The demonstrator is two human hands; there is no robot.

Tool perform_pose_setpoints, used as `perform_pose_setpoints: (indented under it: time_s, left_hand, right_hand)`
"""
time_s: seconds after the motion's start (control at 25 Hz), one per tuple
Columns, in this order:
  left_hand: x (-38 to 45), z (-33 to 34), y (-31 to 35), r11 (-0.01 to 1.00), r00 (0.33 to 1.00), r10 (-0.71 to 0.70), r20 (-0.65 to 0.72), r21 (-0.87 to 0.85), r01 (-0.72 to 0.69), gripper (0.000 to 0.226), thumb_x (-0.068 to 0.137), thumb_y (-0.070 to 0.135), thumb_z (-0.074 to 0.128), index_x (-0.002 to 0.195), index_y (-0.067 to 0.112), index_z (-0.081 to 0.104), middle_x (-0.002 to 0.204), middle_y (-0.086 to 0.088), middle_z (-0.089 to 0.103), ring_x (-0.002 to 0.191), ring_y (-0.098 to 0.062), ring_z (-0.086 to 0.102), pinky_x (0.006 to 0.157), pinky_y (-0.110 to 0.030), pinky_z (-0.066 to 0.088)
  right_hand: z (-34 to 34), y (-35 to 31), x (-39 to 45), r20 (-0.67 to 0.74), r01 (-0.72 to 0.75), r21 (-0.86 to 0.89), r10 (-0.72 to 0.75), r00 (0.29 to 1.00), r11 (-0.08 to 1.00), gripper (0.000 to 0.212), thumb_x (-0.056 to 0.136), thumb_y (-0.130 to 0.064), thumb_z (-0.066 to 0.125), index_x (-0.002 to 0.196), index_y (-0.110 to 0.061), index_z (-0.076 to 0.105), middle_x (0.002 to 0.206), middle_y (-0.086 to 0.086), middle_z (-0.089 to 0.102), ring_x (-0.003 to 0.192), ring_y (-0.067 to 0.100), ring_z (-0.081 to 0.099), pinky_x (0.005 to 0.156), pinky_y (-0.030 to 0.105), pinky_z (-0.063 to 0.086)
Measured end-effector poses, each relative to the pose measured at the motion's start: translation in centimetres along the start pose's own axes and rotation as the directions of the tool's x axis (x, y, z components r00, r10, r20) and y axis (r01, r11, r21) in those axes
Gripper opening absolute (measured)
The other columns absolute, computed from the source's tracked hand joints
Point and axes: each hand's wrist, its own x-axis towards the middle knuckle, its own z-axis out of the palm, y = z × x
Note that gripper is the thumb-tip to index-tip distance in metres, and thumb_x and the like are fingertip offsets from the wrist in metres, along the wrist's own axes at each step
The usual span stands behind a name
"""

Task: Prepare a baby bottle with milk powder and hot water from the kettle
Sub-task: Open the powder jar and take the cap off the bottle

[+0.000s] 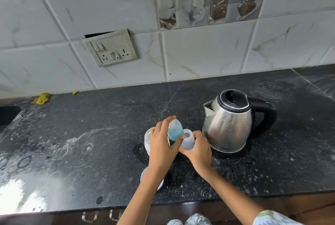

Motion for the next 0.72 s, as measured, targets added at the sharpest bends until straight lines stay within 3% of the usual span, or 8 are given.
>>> perform_pose_setpoints:
  time_s: [0.16, 0.28, 0.4, 0.6, 0.72]
  left_hand:
    - [-4.1, -0.4, -1.0, 0.999, 0.996, 0.044, 0.077, -0.035, -0.042, 0.051, 0.075, 0.017, 0.077, 0.118, 0.026, 0.051, 0.114, 0.01, 0.056, 0.098, 0.004, 0.049, 0.081, -0.009, 0.038]
    - [-7.1, 0.3, -2.1, 0.997, 0.988, 0.073, 0.139, -0.031, -0.07, 0.049, 0.075, 0.021, 0.075, 0.115, 0.028, 0.048, 0.111, 0.009, 0.054, 0.096, -0.009, 0.055, 0.079, -0.023, 0.045]
    - [-9.0, 2.3, -3.0, 0.996, 0.962, 0.06, 0.265, 0.049, -0.076, 0.051, 0.074, 0.024, 0.074, 0.115, 0.031, 0.043, 0.114, 0.003, 0.054, 0.095, -0.02, 0.056, 0.077, -0.036, 0.047]
    - [-10.0, 5.2, -3.7, 0.964, 0.921, 0.063, 0.383, 0.217, -0.156, 0.053, 0.071, 0.026, 0.079, 0.113, 0.023, 0.048, 0.115, -0.001, 0.055, 0.096, -0.027, 0.059, 0.076, -0.036, 0.044]
    - [-10.9, 5.1, -3.8, 0.963, 0.924, 0.035, 0.38, 0.235, -0.133, 0.061, 0.072, 0.039, 0.077, 0.123, 0.02, 0.049, 0.122, -0.002, 0.053, 0.104, -0.025, 0.057, 0.082, -0.036, 0.044]
  right_hand:
    - [-0.5, 0.7, -0.6, 0.039, 0.007, 0.004, -0.007, 0.999, 1.0, 0.063, 0.047, -0.05, 0.077, 0.096, -0.019, 0.053, 0.093, -0.006, 0.061, 0.088, 0.019, 0.061, 0.068, 0.037, 0.05]
    - [-2.2, 2.3, -2.3, 0.027, 0.004, -0.04, -0.003, 1.0, 0.999, 0.061, 0.06, -0.045, 0.083, 0.108, -0.02, 0.055, 0.107, -0.005, 0.059, 0.097, 0.015, 0.059, 0.075, 0.038, 0.051]
    - [-3.7, 3.8, -4.3, -0.024, 0.001, -0.056, -0.002, 1.0, 0.998, 0.042, 0.072, -0.033, 0.083, 0.104, -0.019, 0.061, 0.107, -0.002, 0.062, 0.095, 0.014, 0.065, 0.073, 0.037, 0.054]
    - [-5.2, 4.4, -6.2, -0.099, 0.013, 0.032, -0.01, 0.995, 0.999, 0.017, 0.079, -0.023, 0.077, 0.091, -0.02, 0.066, 0.099, -0.004, 0.064, 0.088, 0.012, 0.068, 0.071, 0.044, 0.058]
    - [-5.9, 4.1, -6.5, -0.092, 0.028, 0.04, -0.025, 0.995, 0.999, 0.014, 0.08, -0.022, 0.076, 0.088, -0.022, 0.065, 0.098, -0.003, 0.064, 0.086, 0.011, 0.068, 0.069, 0.045, 0.058]
